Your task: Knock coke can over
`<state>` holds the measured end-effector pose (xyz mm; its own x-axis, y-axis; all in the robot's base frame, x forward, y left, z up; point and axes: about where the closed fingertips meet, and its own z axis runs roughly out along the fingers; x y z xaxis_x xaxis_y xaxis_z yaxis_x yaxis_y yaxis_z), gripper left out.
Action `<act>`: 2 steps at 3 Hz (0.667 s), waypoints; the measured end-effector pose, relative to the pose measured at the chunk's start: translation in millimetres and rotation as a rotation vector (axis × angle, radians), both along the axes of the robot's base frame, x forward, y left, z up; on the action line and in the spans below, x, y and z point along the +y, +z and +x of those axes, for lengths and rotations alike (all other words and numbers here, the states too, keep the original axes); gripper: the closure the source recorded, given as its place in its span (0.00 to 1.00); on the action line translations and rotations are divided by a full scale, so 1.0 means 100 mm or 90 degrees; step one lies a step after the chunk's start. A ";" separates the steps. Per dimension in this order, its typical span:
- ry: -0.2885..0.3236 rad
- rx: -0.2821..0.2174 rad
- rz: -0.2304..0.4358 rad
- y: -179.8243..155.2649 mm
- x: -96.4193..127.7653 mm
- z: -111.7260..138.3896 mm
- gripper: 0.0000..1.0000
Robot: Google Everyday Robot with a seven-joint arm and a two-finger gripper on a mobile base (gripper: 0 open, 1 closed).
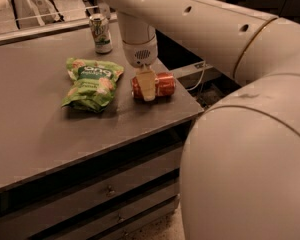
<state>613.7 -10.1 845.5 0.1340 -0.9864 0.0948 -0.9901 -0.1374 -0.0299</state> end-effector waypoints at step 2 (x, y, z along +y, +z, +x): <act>0.002 -0.017 0.014 -0.02 0.06 0.07 0.00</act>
Offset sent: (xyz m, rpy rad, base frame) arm 0.0039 0.0037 -0.0009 0.0128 -0.0144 0.0019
